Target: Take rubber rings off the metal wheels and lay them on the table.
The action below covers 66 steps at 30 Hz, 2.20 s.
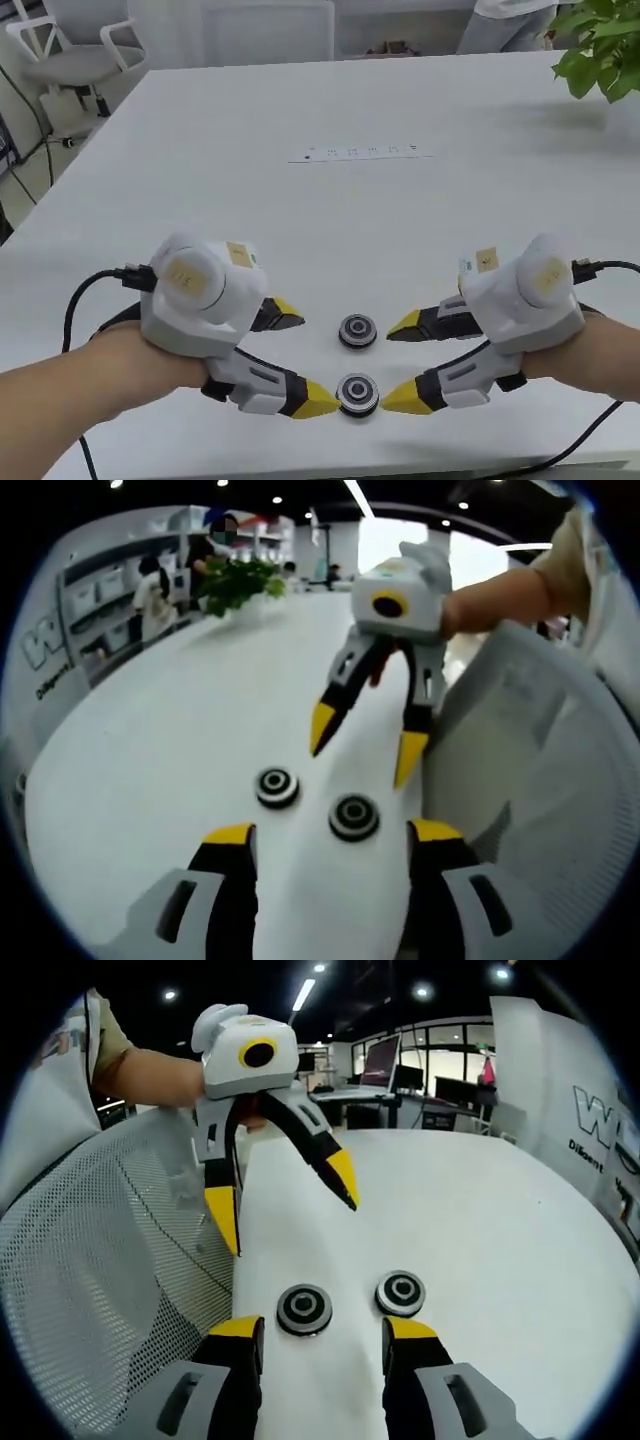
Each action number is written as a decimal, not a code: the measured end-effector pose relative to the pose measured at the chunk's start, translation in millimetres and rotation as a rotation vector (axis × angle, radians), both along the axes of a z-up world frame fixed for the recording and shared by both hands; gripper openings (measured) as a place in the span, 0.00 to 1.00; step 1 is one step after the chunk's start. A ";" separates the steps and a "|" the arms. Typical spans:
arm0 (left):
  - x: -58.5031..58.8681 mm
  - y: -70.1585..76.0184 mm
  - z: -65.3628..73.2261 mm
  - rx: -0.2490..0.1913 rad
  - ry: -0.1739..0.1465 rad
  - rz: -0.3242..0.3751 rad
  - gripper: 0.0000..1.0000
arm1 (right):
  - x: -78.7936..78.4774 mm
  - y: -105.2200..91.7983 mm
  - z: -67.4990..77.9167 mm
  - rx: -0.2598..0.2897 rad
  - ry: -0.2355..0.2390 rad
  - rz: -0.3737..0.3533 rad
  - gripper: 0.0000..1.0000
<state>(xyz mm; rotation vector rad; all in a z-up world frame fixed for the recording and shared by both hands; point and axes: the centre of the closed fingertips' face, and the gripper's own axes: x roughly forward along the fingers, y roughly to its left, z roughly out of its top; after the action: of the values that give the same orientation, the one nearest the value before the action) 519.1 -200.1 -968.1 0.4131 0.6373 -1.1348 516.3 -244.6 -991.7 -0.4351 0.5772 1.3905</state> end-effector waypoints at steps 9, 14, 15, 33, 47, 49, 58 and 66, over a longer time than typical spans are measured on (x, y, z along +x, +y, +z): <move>-4.5 -7.9 -7.4 -0.002 0.015 -0.035 0.55 | -7.0 4.3 -9.5 -0.016 0.018 0.041 0.39; -7.3 -10.5 -9.9 -0.002 0.028 -0.047 0.51 | -8.4 5.6 -13.4 -0.017 0.030 0.049 0.35; -7.5 -11.0 -10.9 -0.002 0.029 -0.049 0.50 | -8.0 5.9 -14.5 -0.016 0.034 0.049 0.34; -12.3 -26.0 -25.7 0.010 0.060 -0.091 0.34 | -13.8 8.0 -27.1 -0.039 0.051 0.072 0.24; -16.3 -32.6 -34.9 0.035 0.061 -0.107 0.24 | -14.9 8.4 -28.9 -0.039 0.057 0.072 0.20; -15.9 -33.8 -35.0 0.033 0.061 -0.106 0.23 | -15.1 8.5 -28.9 -0.039 0.056 0.073 0.20; -9.9 -35.3 -37.5 0.040 0.037 -0.090 0.16 | -14.4 8.7 -27.0 -0.026 0.064 0.059 0.20; -9.3 -35.1 -38.3 0.051 -0.019 -0.100 0.14 | -12.1 11.1 -25.9 -0.013 0.071 0.040 0.22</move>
<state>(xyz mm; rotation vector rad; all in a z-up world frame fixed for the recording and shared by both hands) 509.8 -235.2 -1006.5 0.5039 0.6355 -1.2098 504.2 -233.4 -1017.6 -0.4112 0.6386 1.4458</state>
